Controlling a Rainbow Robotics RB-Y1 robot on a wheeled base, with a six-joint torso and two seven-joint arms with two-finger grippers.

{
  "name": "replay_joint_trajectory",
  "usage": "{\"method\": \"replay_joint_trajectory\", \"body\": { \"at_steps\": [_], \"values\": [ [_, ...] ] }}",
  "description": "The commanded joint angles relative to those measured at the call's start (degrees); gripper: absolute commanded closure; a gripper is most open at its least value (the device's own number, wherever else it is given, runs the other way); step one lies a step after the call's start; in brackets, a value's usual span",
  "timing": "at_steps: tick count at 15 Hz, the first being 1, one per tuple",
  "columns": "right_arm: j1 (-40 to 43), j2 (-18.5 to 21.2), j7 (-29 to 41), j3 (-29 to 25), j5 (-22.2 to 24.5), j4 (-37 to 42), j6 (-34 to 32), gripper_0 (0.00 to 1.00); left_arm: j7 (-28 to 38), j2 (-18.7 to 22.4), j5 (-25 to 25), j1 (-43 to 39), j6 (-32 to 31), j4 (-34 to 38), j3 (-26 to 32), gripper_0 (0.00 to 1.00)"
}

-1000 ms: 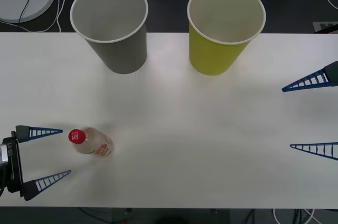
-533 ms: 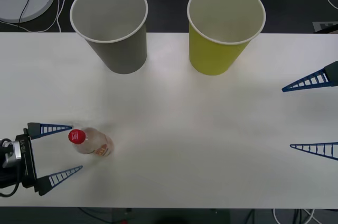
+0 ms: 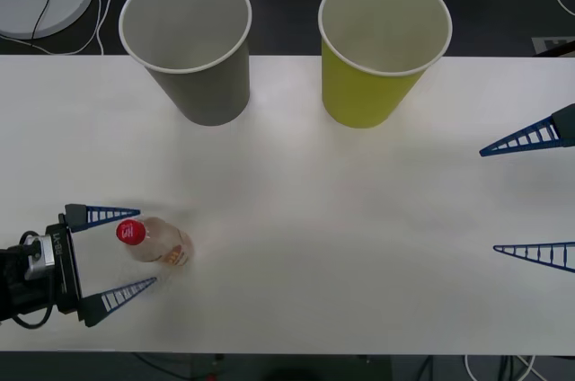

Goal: Put the can into the green bin and the plastic bottle into the gray bin

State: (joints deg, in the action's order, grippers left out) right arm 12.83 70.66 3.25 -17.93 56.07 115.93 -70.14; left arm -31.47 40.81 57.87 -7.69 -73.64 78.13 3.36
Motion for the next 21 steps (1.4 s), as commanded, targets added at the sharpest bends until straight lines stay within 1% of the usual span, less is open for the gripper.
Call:
{"method": "replay_joint_trajectory", "body": {
  "at_steps": [1,8,21],
  "values": [
    [0.00,0.00,0.00,0.00,0.00,0.00,0.00,0.00,0.10,-0.82,-0.13,0.48,0.17,0.01,-0.46,0.00],
    [0.00,0.00,0.00,0.00,0.00,0.00,0.00,0.00,0.10,-4.07,0.57,1.01,0.34,0.19,-0.63,0.00],
    [0.00,0.00,0.00,0.00,0.00,0.00,0.00,0.00,1.24,-4.69,1.72,2.24,0.34,0.19,-0.46,0.00]
  ]
}}
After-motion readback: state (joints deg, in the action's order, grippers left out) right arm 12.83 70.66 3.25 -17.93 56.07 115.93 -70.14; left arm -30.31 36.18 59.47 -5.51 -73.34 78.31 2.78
